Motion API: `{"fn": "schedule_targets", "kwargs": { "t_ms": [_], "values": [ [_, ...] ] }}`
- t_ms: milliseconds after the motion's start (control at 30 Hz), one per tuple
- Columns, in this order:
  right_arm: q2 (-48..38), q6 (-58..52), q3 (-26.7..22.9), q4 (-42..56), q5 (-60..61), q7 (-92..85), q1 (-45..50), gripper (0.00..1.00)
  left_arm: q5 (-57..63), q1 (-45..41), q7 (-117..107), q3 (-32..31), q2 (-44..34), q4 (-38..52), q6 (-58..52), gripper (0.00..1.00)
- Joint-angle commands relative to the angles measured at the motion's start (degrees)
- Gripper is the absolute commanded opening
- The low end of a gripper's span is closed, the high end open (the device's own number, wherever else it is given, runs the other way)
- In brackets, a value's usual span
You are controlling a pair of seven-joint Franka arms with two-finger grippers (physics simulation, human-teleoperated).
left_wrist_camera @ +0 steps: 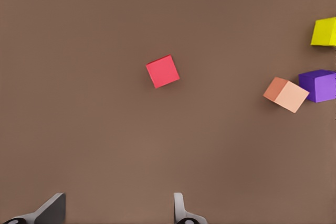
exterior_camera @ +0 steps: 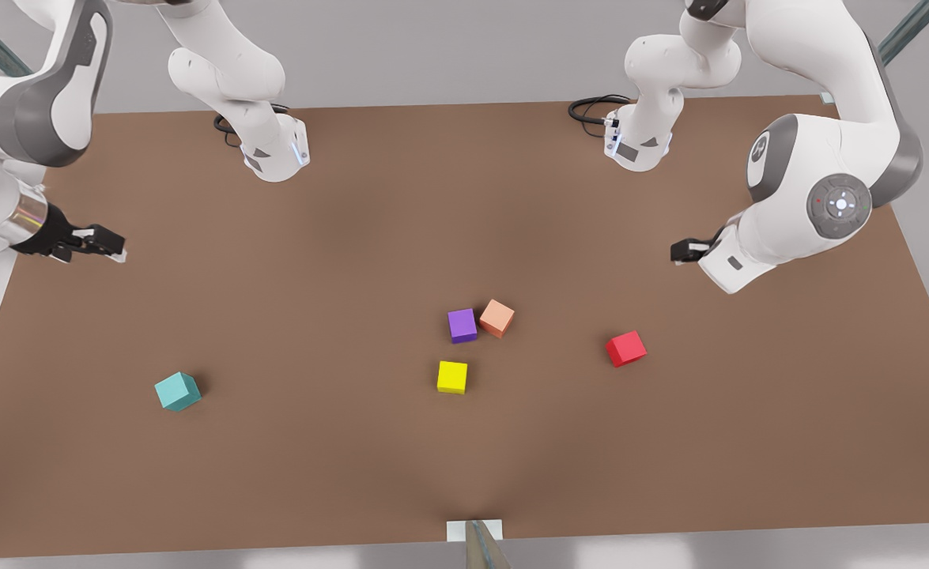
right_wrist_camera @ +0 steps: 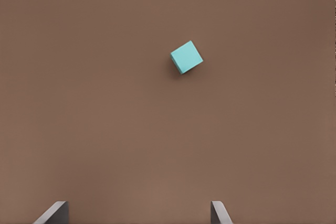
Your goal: Pick up red wooden cube and pass to hand red wooden cube and place in blue wooden cube
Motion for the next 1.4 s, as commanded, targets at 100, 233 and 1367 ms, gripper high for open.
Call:
{"fn": "schedule_targets", "kwargs": {
  "t_ms": [100,233,1367],
  "values": [
    [-0.04,1.15,-0.08,-0.38,0.07,-2.04,2.6,1.0,-0.24,-2.1,-3.0,1.3,2.3,-0.68,3.63,1.0],
    [1.72,2.11,-0.17,0.06,0.69,-2.13,2.42,1.0,-0.59,-3.34,-13.8,1.4,18.21,0.11,19.45,1.0],
    [5.41,3.26,0.18,2.52,-0.02,-2.39,3.04,1.0,-5.34,-2.72,-25.33,2.8,26.48,-18.87,45.74,1.0]
  ]
}}
